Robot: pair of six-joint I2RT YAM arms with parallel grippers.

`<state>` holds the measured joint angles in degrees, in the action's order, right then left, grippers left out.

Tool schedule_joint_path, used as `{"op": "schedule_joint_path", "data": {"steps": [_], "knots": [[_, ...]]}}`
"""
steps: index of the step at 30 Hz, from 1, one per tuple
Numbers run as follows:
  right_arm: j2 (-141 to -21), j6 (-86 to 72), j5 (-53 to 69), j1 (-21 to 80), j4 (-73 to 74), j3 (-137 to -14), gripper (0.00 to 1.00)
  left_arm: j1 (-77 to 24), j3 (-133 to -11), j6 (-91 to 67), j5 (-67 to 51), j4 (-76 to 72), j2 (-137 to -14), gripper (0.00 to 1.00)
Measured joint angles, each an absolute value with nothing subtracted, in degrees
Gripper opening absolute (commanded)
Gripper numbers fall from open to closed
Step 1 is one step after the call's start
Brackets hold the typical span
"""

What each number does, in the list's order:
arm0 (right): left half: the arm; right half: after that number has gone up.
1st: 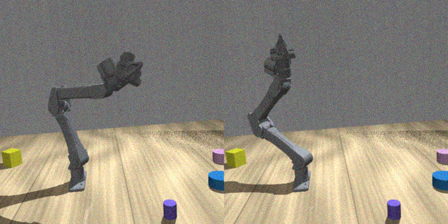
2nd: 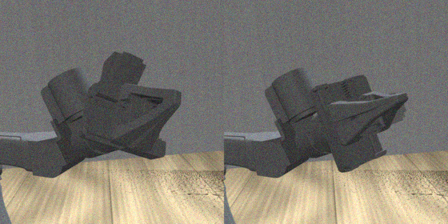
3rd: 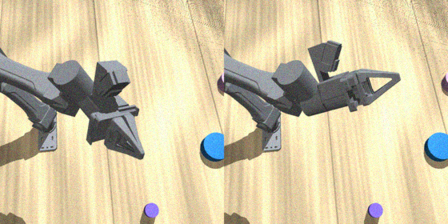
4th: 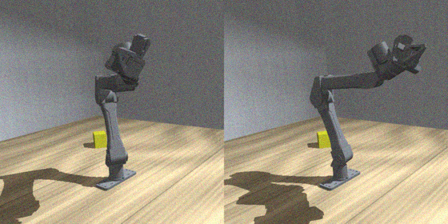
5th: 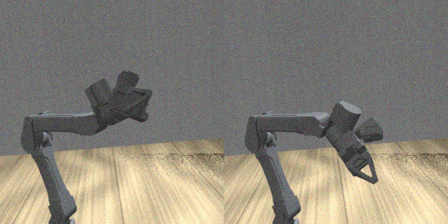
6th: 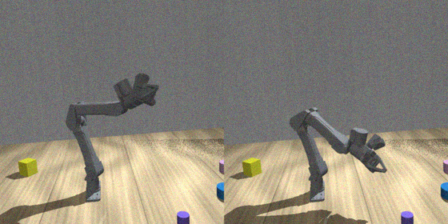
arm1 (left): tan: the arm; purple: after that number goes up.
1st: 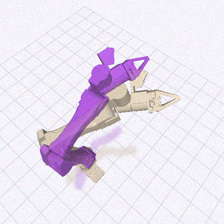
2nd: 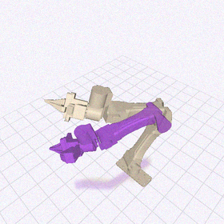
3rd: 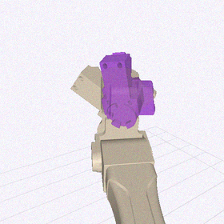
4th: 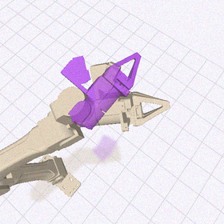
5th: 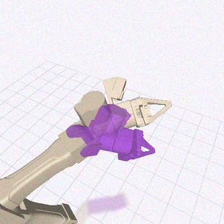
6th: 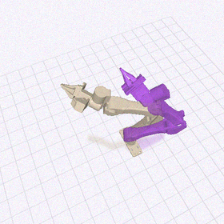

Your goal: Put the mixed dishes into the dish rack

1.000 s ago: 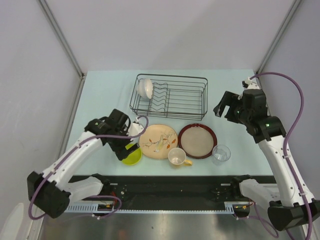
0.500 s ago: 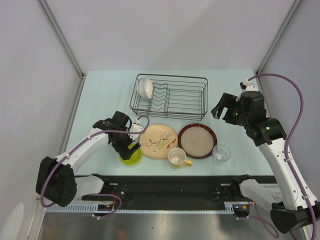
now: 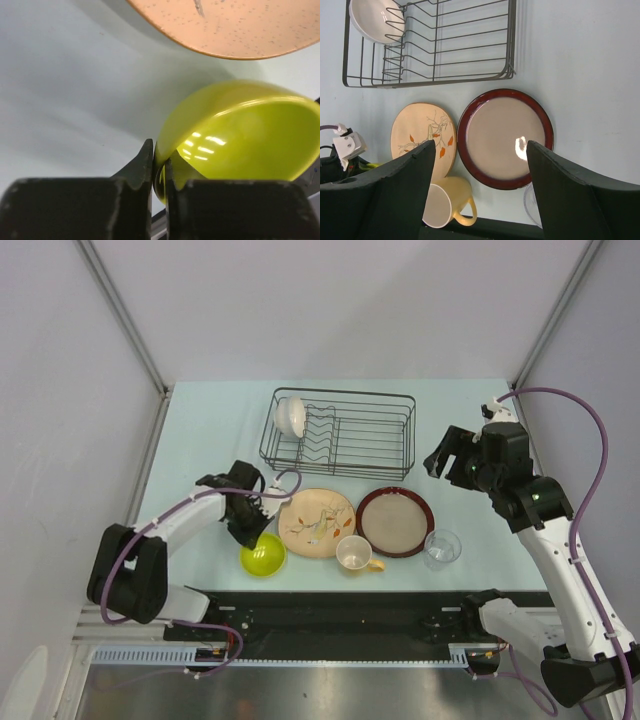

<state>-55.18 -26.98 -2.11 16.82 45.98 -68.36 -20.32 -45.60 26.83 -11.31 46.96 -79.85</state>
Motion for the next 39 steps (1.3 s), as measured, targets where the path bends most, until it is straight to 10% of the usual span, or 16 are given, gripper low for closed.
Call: {"op": "schedule_joint_path", "data": {"steps": [13, 26, 39], "knots": [[-56.0, -26.9, -2.2, 16.8, 45.5, -68.4, 0.78, -20.2, -67.4, 26.3, -2.9, 56.8, -81.4, 0.00], [-56.0, -27.0, -2.1, 17.1, 45.5, -68.4, 0.77, -27.2, -101.5, 36.3, 48.5, 36.1, -105.4, 0.00], [-54.3, -26.7, -4.3, 17.1, 46.5, -68.4, 0.78, -33.8, -109.0, 43.1, 59.9, 34.0, -121.3, 0.00]]}}
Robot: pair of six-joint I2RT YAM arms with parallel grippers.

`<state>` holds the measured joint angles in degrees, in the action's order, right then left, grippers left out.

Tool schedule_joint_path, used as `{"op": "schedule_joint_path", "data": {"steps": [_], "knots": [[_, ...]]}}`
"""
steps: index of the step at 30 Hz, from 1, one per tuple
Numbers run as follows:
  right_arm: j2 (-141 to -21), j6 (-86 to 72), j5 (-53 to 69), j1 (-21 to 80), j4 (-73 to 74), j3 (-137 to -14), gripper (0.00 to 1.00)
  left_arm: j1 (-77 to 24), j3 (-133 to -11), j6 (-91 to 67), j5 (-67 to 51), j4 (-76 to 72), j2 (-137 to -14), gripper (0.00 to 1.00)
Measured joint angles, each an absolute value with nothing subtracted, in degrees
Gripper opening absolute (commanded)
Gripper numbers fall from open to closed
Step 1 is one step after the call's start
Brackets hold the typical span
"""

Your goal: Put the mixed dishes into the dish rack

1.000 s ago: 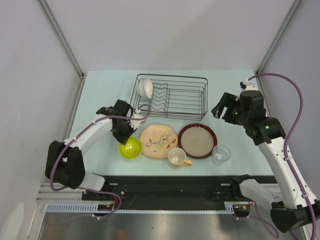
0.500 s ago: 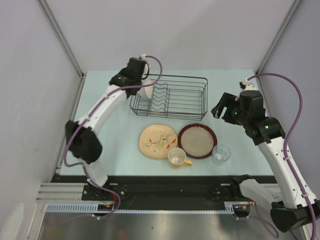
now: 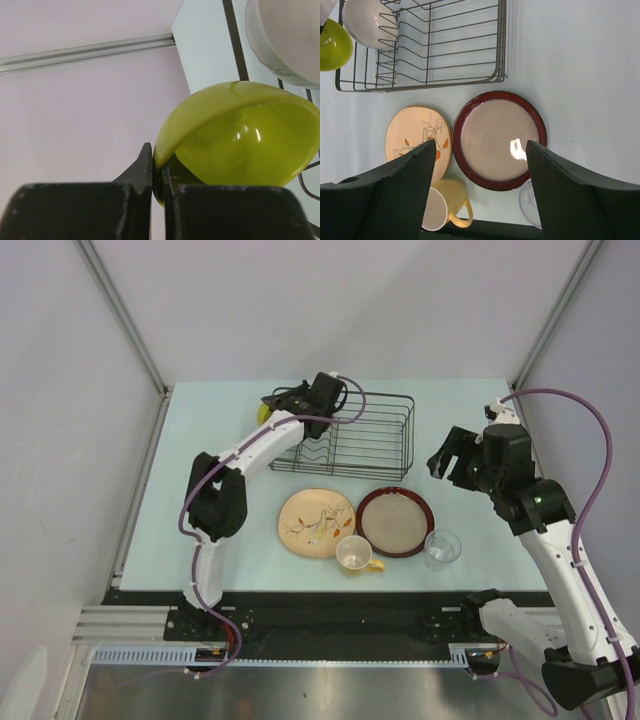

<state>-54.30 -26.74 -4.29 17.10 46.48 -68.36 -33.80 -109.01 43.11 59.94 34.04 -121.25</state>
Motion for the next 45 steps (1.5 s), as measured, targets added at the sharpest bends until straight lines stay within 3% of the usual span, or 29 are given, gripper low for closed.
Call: {"op": "schedule_joint_path", "data": {"steps": [28, 35, 36, 37, 45], "knots": [[-49.9, -25.3, -4.7, 15.1, 47.7, -67.4, 0.79, -38.8, -108.6, 34.9, 63.7, 48.6, -127.5, 0.00], [-50.0, -25.2, -4.7, 14.7, 48.2, -67.4, 0.81, -38.8, -107.9, 34.4, 63.3, 49.3, -128.5, 0.07], [-50.0, -25.2, -4.6, 14.7, 48.1, -67.4, 0.81, -38.8, -107.9, 34.2, 63.0, 49.5, -128.6, 0.16], [-50.0, -25.2, -4.6, 14.7, 48.1, -67.4, 0.82, -38.9, -107.9, 34.1, 62.7, 49.8, -128.6, 0.97], [-50.4, -25.2, -4.2, 14.6, 48.1, -67.4, 0.83, -38.9, -109.5, 33.5, 60.4, 53.8, -128.7, 1.00]]}}
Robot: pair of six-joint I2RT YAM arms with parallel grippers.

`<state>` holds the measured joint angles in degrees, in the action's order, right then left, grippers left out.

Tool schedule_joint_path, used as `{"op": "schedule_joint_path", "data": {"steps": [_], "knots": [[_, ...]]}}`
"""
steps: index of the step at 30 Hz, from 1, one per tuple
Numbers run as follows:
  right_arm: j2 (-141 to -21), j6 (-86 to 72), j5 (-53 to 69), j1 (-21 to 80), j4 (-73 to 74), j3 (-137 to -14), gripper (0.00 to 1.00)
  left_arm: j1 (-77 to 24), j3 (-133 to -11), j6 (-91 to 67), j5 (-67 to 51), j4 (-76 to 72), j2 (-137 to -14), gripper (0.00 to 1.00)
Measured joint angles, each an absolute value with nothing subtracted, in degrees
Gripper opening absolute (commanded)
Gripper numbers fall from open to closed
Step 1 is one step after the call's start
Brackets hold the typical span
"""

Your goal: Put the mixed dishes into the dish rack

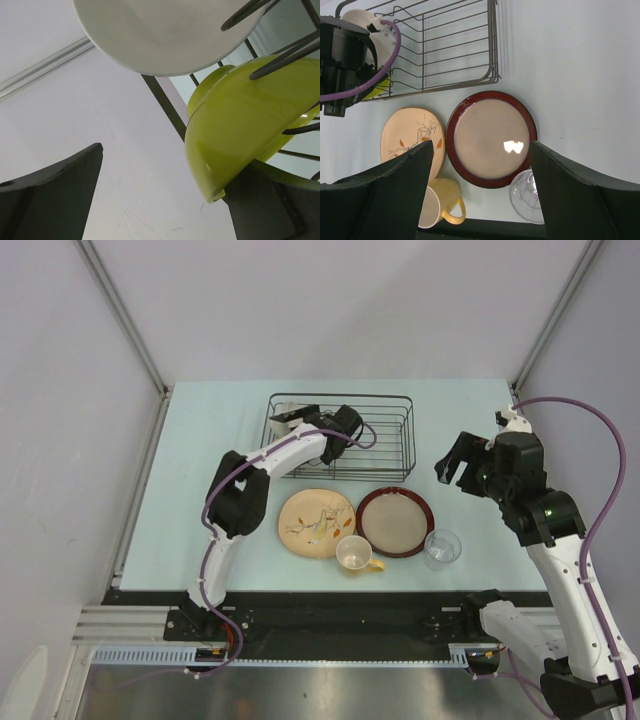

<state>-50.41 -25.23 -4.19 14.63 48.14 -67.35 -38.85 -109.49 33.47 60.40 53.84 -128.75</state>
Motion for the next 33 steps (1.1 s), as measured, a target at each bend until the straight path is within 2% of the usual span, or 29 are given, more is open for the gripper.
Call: {"op": "schedule_joint_path", "data": {"steps": [7, 15, 28, 33], "knots": [[-50.4, -25.2, -4.0, 14.6, 48.1, -67.4, 0.83, -38.8, -110.9, 33.2, 57.3, 56.3, -128.7, 1.00], [-50.4, -25.3, -3.5, 14.6, 47.8, -67.4, 0.83, -38.9, -121.8, 31.8, 47.1, 65.2, -128.8, 1.00], [-52.4, -25.3, -2.5, 14.8, 47.7, -67.4, 0.83, -38.2, -125.3, 31.8, 22.7, 72.7, -123.3, 1.00], [-54.9, -27.2, 1.5, 15.4, 45.3, -67.4, 0.80, -31.0, -135.5, 27.8, 12.7, 71.0, -120.4, 1.00]]}}
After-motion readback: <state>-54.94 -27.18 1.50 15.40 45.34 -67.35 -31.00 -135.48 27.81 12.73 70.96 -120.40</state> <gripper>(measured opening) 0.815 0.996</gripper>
